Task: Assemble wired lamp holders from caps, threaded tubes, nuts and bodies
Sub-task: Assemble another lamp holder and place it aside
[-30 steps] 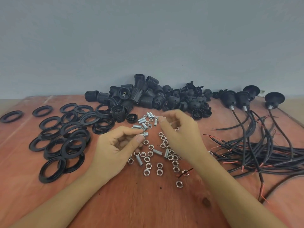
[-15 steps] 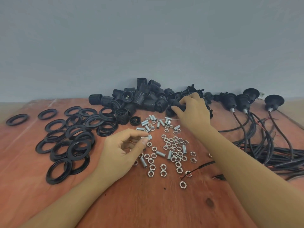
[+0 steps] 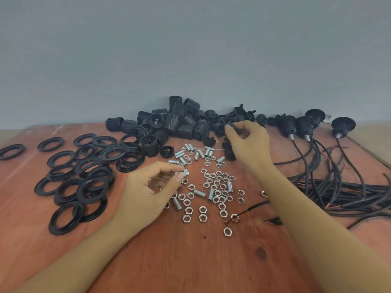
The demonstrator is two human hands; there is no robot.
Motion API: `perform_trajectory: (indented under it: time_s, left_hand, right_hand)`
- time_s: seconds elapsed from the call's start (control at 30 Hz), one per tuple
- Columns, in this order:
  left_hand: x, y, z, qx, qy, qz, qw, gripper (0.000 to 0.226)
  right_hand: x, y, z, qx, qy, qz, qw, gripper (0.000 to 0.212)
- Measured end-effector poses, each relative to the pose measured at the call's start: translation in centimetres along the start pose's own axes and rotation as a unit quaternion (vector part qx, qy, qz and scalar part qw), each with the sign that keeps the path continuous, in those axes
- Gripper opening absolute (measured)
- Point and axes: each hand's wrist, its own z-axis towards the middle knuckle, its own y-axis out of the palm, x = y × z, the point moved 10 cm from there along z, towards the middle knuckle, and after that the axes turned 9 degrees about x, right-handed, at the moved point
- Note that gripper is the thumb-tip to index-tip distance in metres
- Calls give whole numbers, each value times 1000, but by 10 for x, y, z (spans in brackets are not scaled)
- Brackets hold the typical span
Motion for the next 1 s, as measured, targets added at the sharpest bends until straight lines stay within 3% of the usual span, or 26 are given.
perform_trajectory:
  time_s: [0.13, 0.33, 0.37, 0.47, 0.53, 0.77, 1.0]
  left_hand:
    - [0, -1, -1, 7, -7, -20, 1000, 13]
    - [-2, -3, 1, 23, -28, -56, 998, 18]
    - [-2, -3, 2, 25, -28, -61, 997, 19]
    - [-2, -1, 1, 23, -31, -77, 996, 18]
    - [-4, 0, 1, 19, -37, -87, 995, 16]
    - [-3, 4, -1, 4, -37, -90, 995, 16]
    - [-4, 4, -1, -14, -32, -82, 996, 15]
  right_hand:
    - [8, 0, -13, -23, 148, 197, 969, 15]
    - [-17, 29, -68, -213, 158, 274, 924, 11]
    - [-20, 33, -76, -237, 159, 282, 916, 19]
    - [-23, 41, -92, -283, 156, 281, 903, 47]
    - [-27, 42, -97, -301, 135, 269, 905, 54]
    - [-26, 38, -101, -301, 72, 225, 924, 52]
    - [-23, 40, -102, -303, 78, 221, 924, 42]
